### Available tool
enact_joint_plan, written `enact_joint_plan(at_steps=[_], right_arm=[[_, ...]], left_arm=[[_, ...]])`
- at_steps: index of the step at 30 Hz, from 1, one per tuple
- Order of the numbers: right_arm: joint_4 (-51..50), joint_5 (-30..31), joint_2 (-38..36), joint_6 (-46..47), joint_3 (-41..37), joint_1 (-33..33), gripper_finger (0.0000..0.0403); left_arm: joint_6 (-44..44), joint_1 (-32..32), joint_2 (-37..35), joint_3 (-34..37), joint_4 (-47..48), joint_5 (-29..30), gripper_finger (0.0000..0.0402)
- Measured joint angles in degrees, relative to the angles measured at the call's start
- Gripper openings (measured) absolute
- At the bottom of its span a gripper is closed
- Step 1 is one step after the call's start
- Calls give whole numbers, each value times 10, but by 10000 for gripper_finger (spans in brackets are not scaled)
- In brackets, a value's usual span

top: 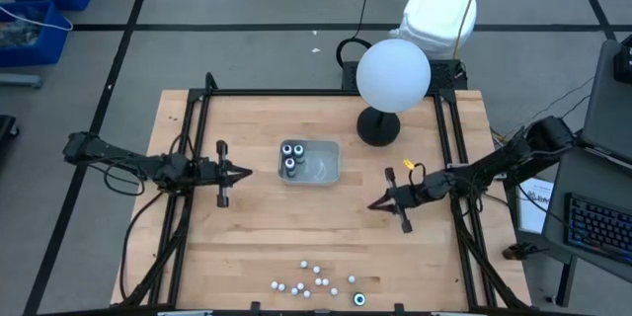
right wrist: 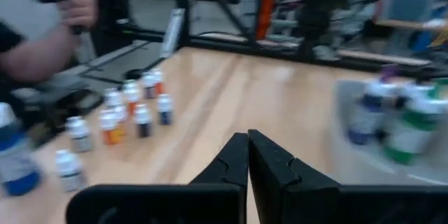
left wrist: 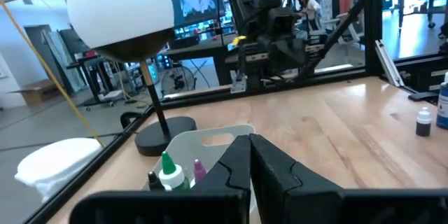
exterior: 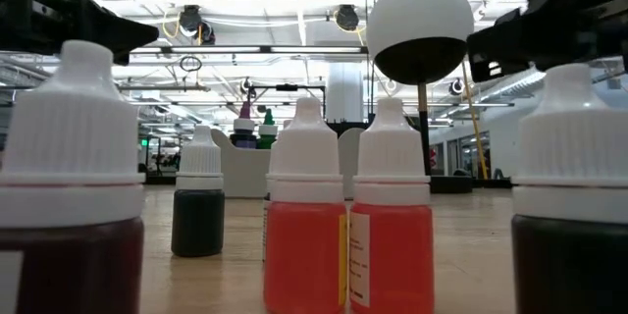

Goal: Pick & Place food coloring
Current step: Put the large blue food coloring bottle into the gray bin

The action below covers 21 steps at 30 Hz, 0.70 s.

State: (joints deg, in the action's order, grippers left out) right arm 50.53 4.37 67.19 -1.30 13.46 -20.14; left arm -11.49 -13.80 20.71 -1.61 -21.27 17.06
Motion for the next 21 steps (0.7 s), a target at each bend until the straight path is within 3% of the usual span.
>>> enact_joint_plan(at_steps=[8, 16, 21], right_arm=[[-41, 63, 123, -27, 149, -119, 34], [-315, 221, 234, -26, 400, -221, 89], [-423, 277, 258, 7, 473, -276, 129]], left_arm=[[3, 0, 0, 0, 2, 0, 10], [15, 0, 0, 0, 12, -1, 10], [11, 0, 0, 0, 24, -2, 10]])
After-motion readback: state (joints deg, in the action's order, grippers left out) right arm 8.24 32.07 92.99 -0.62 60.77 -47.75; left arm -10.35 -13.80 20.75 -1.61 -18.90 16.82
